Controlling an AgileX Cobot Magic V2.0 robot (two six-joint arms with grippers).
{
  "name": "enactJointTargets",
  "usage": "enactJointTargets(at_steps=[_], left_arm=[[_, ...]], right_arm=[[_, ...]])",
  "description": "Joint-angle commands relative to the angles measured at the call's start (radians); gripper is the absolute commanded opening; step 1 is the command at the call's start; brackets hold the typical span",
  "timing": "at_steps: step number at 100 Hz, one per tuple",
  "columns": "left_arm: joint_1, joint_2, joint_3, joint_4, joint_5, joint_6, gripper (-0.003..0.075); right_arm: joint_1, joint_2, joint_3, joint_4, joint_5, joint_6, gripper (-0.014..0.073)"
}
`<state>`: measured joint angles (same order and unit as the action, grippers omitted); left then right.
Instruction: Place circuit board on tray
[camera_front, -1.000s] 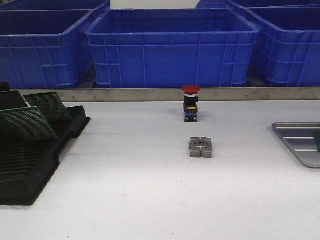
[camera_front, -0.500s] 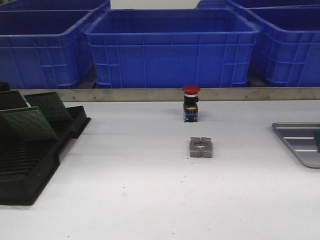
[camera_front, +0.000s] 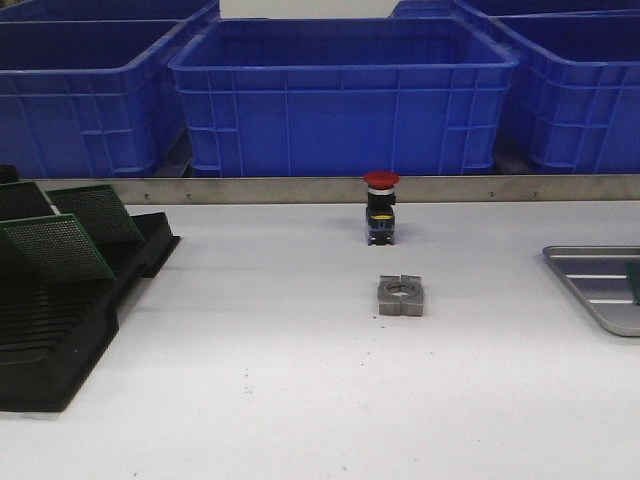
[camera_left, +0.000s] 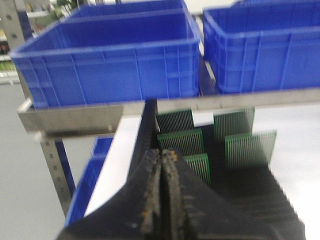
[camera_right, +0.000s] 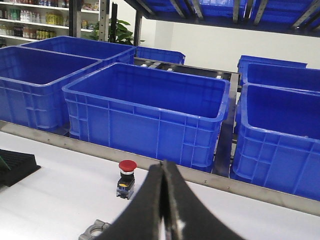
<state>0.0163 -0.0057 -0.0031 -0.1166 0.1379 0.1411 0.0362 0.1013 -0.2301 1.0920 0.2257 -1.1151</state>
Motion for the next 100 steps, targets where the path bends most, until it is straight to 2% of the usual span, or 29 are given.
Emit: enactJointTargets(at_steps=[1,7,20,47,60,100], left_arm=[[0.003,-0.027,0.03,0.005,-0.004,-0.014,-0.0017],[0.003,-0.032,0.03,0.005,0.018,-0.019,-0.0017],[0.003,-0.032,0.03,0.086,0.09,-0.141,-0.0017],[0.003,-0.032,0.028,0.097,0.083,-0.141,-0.0017],[0.003,-0.032,0.028,0.073,0.024,-0.141,-0.0017],[0.003,-0.032,0.028,0.073,0.02,-0.141,-0.0017]], right_arm=[[0.001,0.011,-0.026,0.018,-0.033,-0.011,-0.006],[0.001,0.011,-0.026,0.018,-0.033,-0.011,-0.006],[0.001,0.011,-0.026,0.018,-0.032,-0.011,-0.006],[0.001,0.011,-0.026,0.018,-0.031,-0.011,-0.006],[0.001,0.011,-0.026,0.018,-0.031,-0.011,-0.006],[0.001,0.011,-0.026,0.018,-0.031,-0.011,-0.006]])
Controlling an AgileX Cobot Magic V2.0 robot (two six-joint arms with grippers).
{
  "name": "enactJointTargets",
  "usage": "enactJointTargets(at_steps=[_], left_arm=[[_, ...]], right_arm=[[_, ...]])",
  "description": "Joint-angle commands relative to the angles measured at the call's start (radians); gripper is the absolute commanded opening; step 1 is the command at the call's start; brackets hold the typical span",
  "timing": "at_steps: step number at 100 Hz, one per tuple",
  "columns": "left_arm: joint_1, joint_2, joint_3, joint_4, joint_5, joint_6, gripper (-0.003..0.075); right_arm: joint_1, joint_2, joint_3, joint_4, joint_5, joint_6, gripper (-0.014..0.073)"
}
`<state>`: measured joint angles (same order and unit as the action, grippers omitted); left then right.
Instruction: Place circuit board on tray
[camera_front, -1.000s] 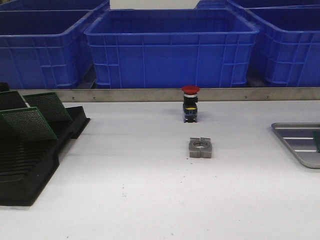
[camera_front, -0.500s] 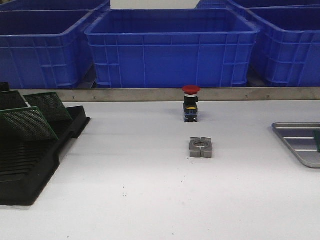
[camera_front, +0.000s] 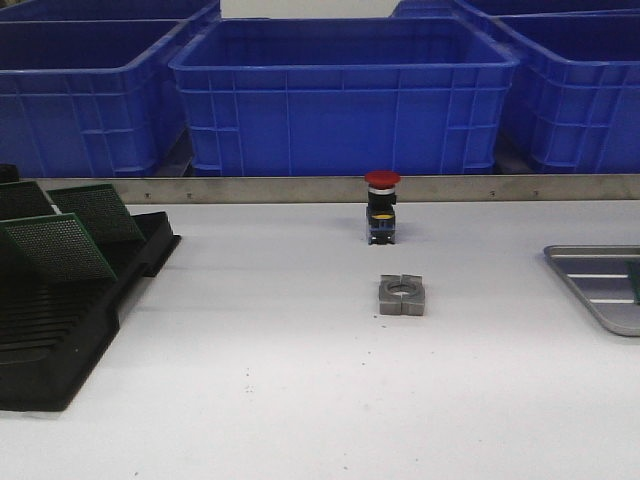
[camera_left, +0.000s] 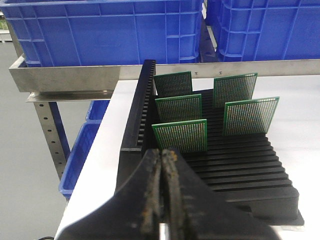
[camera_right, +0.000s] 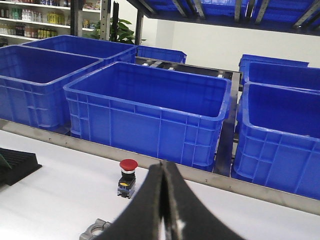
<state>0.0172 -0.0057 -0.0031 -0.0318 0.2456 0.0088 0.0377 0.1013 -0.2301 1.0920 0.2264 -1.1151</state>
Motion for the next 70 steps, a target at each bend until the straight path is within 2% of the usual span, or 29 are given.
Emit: enactJointTargets(at_steps=[1,55,70], left_arm=[[0.002,-0.032,0.028,-0.011,-0.088,-0.009,-0.0017],[0.002,-0.032,0.028,-0.011,-0.088,-0.009,-0.0017],[0.002,-0.032,0.028,-0.011,-0.088,-0.009,-0.0017]], right_arm=[[-0.001,0.011,-0.026,0.018,-0.032,-0.011,-0.006],[-0.001,0.011,-0.006,0.018,-0.05,-0.011,-0.006],[-0.004,0.011,0.059,-0.026,-0.169,0.024,-0.006]])
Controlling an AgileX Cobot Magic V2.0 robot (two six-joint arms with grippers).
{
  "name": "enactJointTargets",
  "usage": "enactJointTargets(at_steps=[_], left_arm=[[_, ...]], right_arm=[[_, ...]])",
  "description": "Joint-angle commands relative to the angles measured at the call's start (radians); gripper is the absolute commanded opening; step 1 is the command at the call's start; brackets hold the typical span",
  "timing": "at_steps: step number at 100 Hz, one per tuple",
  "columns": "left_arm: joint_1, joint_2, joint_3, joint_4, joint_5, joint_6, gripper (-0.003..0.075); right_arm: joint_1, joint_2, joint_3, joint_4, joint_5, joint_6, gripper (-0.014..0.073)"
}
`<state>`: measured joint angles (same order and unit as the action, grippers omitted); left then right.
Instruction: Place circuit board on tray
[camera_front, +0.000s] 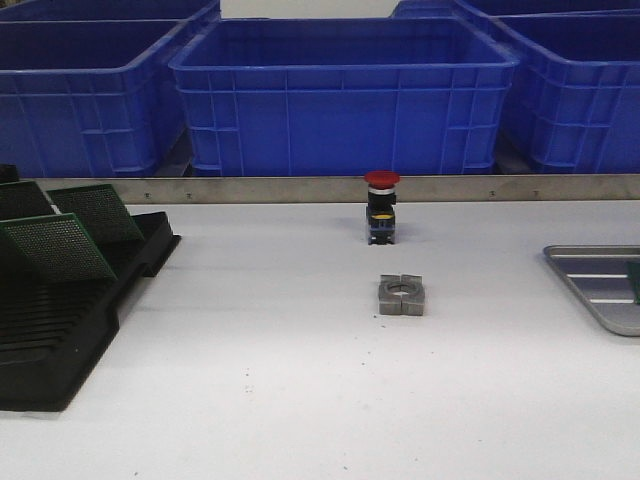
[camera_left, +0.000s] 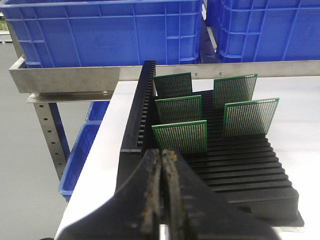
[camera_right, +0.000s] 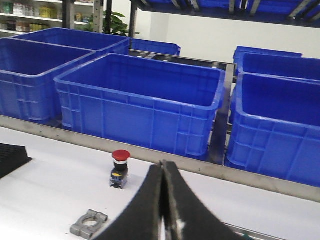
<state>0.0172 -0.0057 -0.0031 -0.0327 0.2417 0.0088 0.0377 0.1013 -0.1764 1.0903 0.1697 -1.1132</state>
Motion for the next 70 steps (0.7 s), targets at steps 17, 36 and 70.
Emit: enactJointTargets(at_steps=[17,36,70], left_arm=[[0.002,-0.032,0.028,-0.011,-0.084,-0.009,-0.0017],[0.002,-0.032,0.028,-0.011,-0.084,-0.009,-0.0017],[0.002,-0.032,0.028,-0.011,-0.084,-0.009,-0.0017]], right_arm=[[-0.029,0.003,0.071,-0.386,-0.156,0.398,-0.006],[-0.062,-0.057,0.173,-0.88,-0.187,0.913,-0.006],[-0.081,-0.132,0.207,-1.164,-0.113,1.18,-0.006]])
